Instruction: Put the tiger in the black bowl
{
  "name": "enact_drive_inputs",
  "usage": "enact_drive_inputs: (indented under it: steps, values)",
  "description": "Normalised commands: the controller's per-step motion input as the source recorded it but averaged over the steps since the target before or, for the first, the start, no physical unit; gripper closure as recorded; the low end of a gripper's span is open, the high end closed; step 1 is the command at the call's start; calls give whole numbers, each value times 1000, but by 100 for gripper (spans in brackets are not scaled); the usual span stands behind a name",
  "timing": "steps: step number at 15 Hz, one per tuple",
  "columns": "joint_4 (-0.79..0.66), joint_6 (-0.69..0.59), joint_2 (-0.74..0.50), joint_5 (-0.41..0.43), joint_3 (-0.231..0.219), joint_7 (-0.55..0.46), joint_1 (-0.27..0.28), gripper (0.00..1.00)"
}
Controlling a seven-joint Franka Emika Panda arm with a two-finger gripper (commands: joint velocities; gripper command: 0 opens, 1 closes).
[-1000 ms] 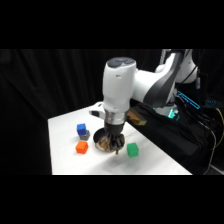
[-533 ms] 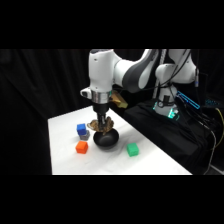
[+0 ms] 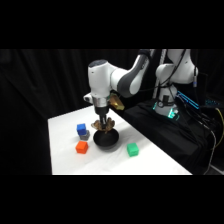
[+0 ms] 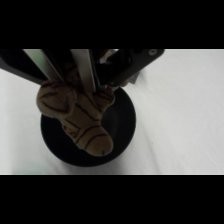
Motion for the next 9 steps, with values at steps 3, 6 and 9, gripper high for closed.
enact_drive_inputs:
  steps: [3, 6, 9]
  values:
    - [-48, 311, 132, 140, 64, -148, -23, 94]
    - [-39, 294, 112, 147, 34, -178, -21, 59]
    - [-68, 190, -22, 129, 3, -184, -15, 37]
